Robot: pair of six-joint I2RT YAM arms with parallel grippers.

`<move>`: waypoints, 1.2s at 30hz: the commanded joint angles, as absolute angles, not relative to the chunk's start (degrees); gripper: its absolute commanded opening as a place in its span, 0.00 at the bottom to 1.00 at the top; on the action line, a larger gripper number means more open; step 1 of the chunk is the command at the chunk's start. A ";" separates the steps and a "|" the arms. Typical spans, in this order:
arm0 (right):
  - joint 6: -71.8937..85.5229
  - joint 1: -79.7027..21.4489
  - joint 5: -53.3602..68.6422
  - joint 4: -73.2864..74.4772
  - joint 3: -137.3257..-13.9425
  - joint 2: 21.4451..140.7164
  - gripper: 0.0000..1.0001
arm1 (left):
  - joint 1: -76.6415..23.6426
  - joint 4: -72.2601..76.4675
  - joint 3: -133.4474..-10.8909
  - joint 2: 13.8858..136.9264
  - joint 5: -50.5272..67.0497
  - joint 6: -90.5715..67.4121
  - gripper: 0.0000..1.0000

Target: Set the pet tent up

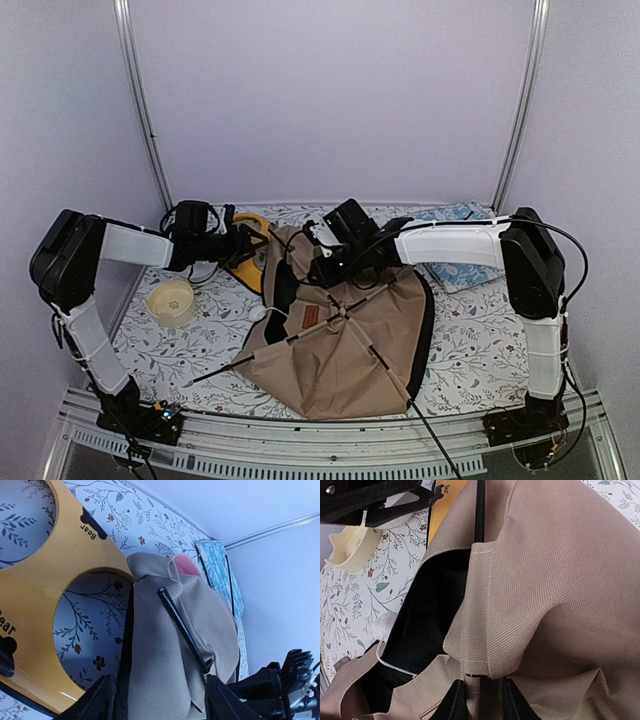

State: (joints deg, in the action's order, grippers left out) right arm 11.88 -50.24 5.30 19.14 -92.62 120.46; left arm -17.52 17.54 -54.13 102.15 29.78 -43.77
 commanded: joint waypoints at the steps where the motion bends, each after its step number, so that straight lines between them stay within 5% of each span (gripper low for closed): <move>1: 11.60 -50.44 6.63 20.09 -92.59 118.36 0.20 | -18.35 20.24 -56.08 104.31 31.52 -44.46 0.60; 6: 12.00 -50.44 6.14 20.47 -92.81 118.19 0.00 | -18.46 19.87 -57.19 105.12 30.89 -44.64 0.56; 13: 13.02 -50.33 5.45 20.48 -92.88 117.00 0.00 | -15.41 22.11 -56.26 105.65 29.48 -48.59 0.48; 32: 21.80 -49.39 5.86 16.48 -89.63 115.05 0.00 | -14.32 28.30 -64.47 116.24 33.22 -57.72 0.53; 36: 22.66 -49.33 5.96 15.58 -89.21 114.96 0.00 | -15.36 32.34 -65.35 118.68 35.83 -58.88 0.46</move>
State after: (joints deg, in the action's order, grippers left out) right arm 20.56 -49.80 6.22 17.08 -89.93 117.25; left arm -14.48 28.42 -64.55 116.07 32.97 -56.49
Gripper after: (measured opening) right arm 0.054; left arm 0.476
